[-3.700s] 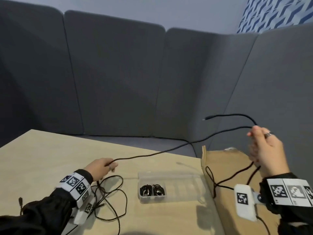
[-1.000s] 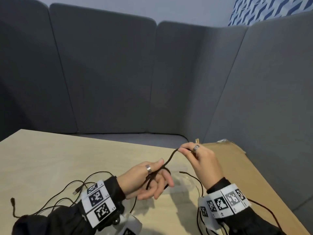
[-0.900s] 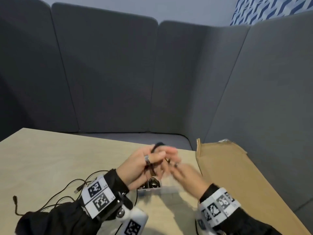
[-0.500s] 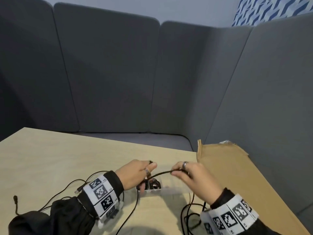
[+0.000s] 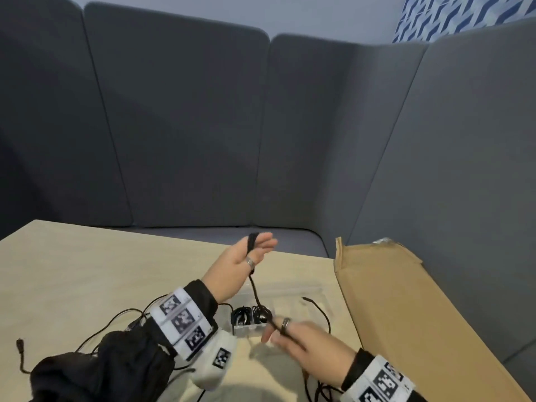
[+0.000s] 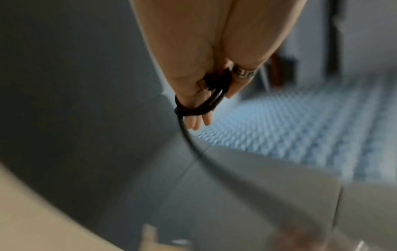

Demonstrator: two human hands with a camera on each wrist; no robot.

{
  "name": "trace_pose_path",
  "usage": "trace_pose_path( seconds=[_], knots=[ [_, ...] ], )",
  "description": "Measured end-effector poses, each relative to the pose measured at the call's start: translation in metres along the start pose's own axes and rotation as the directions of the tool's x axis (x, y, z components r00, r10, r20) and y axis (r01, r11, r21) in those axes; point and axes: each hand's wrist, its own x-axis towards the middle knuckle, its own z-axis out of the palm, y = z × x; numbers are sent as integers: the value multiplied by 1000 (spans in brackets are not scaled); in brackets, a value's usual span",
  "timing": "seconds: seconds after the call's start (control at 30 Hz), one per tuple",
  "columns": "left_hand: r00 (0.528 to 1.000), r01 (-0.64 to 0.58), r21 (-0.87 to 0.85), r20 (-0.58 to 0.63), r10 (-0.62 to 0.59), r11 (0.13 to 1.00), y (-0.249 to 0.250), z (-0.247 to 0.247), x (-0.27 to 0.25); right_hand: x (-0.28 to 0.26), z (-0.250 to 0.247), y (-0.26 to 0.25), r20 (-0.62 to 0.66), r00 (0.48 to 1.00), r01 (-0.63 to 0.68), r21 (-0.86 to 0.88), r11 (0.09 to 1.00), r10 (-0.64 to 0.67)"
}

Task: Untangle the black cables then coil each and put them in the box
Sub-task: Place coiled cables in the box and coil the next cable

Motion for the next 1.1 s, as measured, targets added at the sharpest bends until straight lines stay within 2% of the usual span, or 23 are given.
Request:
trace_pose_path(
  seconds=[0.03, 0.07, 0.1, 0.17, 0.23, 0.3, 0.33, 0.4, 0.47, 0.5, 0.53, 0.57, 0.63, 0.7, 0.73, 0.77, 0.8, 0.83, 0.87, 0.9, 0.93, 1.03, 1.1],
  knots=[
    [998, -23, 252, 57, 9, 967, -6, 0, 0, 0, -9, 0, -137, 990, 13, 22, 1000, -10],
    [993, -24, 420, 115, -27, 907, -10, -1, 0, -1, -19, 2, -275, 962, 17, 23, 1000, -10],
    [983, 3, 490, 160, -93, 871, -12, -1, -2, -3, -30, 2, -386, 923, 10, -4, 1000, -11],
    [940, 81, 507, 246, -234, 858, -9, 0, -6, -8, -48, 2, -509, 860, -49, -111, 993, -14],
    [861, 118, 473, 389, -327, 873, -1, 3, -10, -10, -59, 6, -589, 808, -138, -233, 963, -27],
    [760, 174, 302, 564, -323, 937, 6, 5, -13, -7, -64, 11, -637, 769, -172, -287, 942, -54],
    [742, 226, 174, 606, -285, 958, 9, 6, -14, -5, -64, 13, -637, 769, -151, -258, 954, -51],
    [785, 365, -159, 582, -211, 917, 18, 6, -16, -2, -60, 20, -587, 809, -79, -117, 990, -5],
    [861, 411, -553, 496, -109, 725, 26, 3, -15, -3, -48, 27, -494, 867, -63, 28, 998, 68],
    [902, 372, -699, 428, -59, 611, 30, 2, -12, -5, -39, 31, -441, 893, -64, 71, 995, 89],
    [943, 294, -789, 330, -32, 540, 31, 1, -8, -8, -30, 33, -375, 922, -70, 80, 994, 95],
    [975, 208, -830, 220, -39, 517, 34, 1, -5, -10, -21, 33, -292, 952, -75, 58, 995, 89],
    [997, 69, -821, 39, -65, 567, 37, 4, 3, -15, -6, 21, -107, 992, -75, -15, 997, 72],
    [995, 56, -756, -13, -100, 653, 33, 10, 7, -16, 4, 5, 9, 1000, -18, -37, 999, 18],
    [992, 76, -686, -18, -122, 723, 30, 13, 8, -16, 6, -2, 29, 1000, 14, -37, 999, -13],
    [990, 104, -563, -19, -138, 820, 26, 16, 8, -16, 5, -7, 22, 999, 35, -25, 999, -35],
    [991, 115, -357, -24, -132, 927, 20, 17, 7, -17, 1, -10, -20, 999, 44, -17, 999, -44],
    [994, 110, -101, -11, -111, 989, 14, 17, 5, -18, -6, -11, -96, 994, 47, -15, 999, -48],
    [995, 91, 145, 20, -94, 985, 8, 15, 4, -21, -15, -11, -195, 980, 39, -23, 999, -43],
    [993, 78, 331, 59, -103, 940, 5, 11, 1, -25, -25, -10, -291, 956, 23, -46, 999, -35],
    [986, 71, 437, 106, -130, 897, 3, 9, -2, -29, -35, -10, -359, 933, -5, -89, 996, -28],
    [938, 5, 617, 270, -218, 787, 13, 8, -15, -39, -56, -11, -406, 914, -112, -210, 971, 17],
    [935, -106, 729, 305, -182, 676, 22, 6, -17, -43, -65, -6, -424, 905, -177, -273, 946, 47]
  ],
)
